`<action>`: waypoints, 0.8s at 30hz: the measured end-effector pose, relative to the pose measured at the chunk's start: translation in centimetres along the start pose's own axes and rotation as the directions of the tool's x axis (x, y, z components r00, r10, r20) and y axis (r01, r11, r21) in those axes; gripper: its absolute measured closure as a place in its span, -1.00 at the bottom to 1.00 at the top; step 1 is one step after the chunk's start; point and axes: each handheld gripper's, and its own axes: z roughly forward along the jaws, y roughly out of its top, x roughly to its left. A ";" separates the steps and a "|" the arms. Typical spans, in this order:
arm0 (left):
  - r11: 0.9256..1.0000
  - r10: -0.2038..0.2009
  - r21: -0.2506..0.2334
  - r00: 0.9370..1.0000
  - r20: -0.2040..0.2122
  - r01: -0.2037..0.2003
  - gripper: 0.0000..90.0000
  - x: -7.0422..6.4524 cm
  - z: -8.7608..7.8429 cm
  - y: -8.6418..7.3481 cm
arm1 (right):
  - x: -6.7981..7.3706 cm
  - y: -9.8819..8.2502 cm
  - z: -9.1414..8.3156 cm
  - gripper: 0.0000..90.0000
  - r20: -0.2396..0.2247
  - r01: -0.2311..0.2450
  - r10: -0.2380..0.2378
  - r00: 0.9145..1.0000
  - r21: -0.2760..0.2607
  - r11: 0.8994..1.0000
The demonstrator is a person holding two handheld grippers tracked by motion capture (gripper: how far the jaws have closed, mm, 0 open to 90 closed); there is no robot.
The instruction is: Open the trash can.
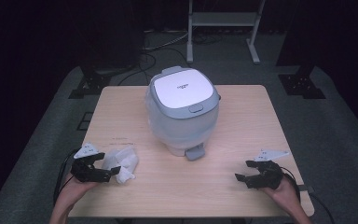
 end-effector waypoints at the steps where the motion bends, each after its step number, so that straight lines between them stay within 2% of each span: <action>1: 1.000 -0.003 -0.002 1.000 0.000 0.003 -0.82 0.0 0.0 0.0 | 0.0 0.0 0.0 -0.44 0.000 0.000 0.000 1.000 0.000 1.000; 12: 1.000 -0.009 0.001 1.000 0.004 0.009 -0.82 0.2 0.1 0.0 | 0.1 1.5 0.8 -0.44 -0.029 0.015 -0.015 0.999 0.012 1.000; 24: 1.000 -0.011 0.005 1.000 0.009 0.011 -0.82 0.3 0.1 -0.1 | 1.2 4.4 1.8 -0.44 -0.053 0.077 -0.075 0.996 0.028 0.997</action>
